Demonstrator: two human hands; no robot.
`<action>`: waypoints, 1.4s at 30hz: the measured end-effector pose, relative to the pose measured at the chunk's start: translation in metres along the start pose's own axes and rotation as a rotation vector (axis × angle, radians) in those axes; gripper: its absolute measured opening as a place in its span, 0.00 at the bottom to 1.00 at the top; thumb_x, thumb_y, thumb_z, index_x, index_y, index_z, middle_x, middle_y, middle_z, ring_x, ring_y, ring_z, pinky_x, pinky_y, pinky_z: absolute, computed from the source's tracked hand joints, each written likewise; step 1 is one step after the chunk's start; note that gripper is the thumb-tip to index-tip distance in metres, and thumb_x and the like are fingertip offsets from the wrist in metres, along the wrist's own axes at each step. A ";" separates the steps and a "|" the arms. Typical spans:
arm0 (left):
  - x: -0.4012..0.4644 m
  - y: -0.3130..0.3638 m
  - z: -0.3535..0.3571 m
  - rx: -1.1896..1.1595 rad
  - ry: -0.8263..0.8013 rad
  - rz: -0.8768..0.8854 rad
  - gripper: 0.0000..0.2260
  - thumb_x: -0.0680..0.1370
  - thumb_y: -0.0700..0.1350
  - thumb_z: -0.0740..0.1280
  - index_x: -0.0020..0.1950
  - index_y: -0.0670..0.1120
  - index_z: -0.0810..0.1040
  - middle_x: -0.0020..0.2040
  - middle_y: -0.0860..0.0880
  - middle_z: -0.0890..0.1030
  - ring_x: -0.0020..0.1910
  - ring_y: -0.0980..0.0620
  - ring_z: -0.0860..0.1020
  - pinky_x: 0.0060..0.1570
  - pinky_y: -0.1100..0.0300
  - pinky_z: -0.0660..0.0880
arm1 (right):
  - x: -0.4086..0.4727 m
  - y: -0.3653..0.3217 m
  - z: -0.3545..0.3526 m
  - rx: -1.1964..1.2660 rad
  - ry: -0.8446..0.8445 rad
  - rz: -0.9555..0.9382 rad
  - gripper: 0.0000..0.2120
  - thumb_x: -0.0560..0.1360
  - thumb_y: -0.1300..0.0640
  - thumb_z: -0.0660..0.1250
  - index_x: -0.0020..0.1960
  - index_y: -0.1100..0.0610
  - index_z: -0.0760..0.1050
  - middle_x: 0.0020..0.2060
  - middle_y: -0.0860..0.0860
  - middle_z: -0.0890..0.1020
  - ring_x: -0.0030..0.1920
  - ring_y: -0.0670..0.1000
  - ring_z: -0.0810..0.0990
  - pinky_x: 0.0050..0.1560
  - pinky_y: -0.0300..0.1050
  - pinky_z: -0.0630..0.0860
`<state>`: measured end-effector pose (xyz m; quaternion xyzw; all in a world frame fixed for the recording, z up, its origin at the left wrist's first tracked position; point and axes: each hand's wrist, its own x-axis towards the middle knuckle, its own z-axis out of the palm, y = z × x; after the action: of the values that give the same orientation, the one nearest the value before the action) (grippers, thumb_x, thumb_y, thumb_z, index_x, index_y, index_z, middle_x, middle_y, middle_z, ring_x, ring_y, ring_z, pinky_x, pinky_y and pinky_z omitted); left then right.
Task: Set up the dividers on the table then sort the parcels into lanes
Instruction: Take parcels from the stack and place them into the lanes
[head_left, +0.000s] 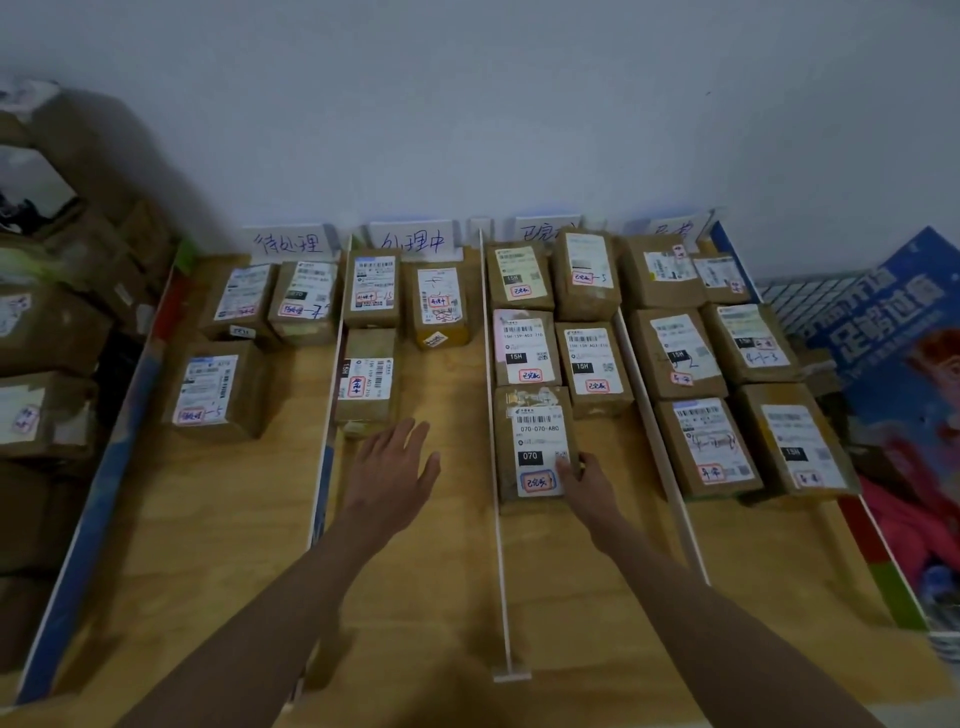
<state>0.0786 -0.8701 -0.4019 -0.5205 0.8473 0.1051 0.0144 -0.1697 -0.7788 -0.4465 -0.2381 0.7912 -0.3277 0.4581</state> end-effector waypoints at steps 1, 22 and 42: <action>-0.001 -0.002 0.001 0.004 -0.002 -0.007 0.26 0.82 0.58 0.48 0.75 0.48 0.65 0.74 0.48 0.69 0.71 0.48 0.69 0.69 0.49 0.66 | -0.001 -0.002 0.000 -0.015 -0.002 0.005 0.20 0.82 0.50 0.60 0.70 0.58 0.65 0.58 0.56 0.80 0.50 0.51 0.81 0.38 0.37 0.75; -0.131 -0.066 -0.097 0.026 0.163 -0.069 0.22 0.83 0.56 0.51 0.75 0.48 0.66 0.74 0.49 0.67 0.75 0.49 0.62 0.75 0.50 0.56 | -0.173 -0.094 0.051 -0.825 0.343 -0.717 0.21 0.82 0.48 0.51 0.72 0.55 0.65 0.70 0.54 0.70 0.72 0.56 0.66 0.74 0.57 0.60; -0.308 -0.280 -0.138 0.013 0.255 -0.453 0.20 0.82 0.55 0.53 0.69 0.47 0.70 0.69 0.46 0.73 0.68 0.44 0.70 0.68 0.47 0.65 | -0.297 -0.148 0.288 -0.827 0.114 -0.980 0.20 0.82 0.47 0.54 0.70 0.57 0.66 0.66 0.55 0.73 0.67 0.57 0.71 0.67 0.54 0.67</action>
<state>0.4793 -0.7486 -0.2712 -0.7059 0.7047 0.0273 -0.0657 0.2342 -0.7639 -0.2737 -0.7110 0.6749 -0.1791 0.0830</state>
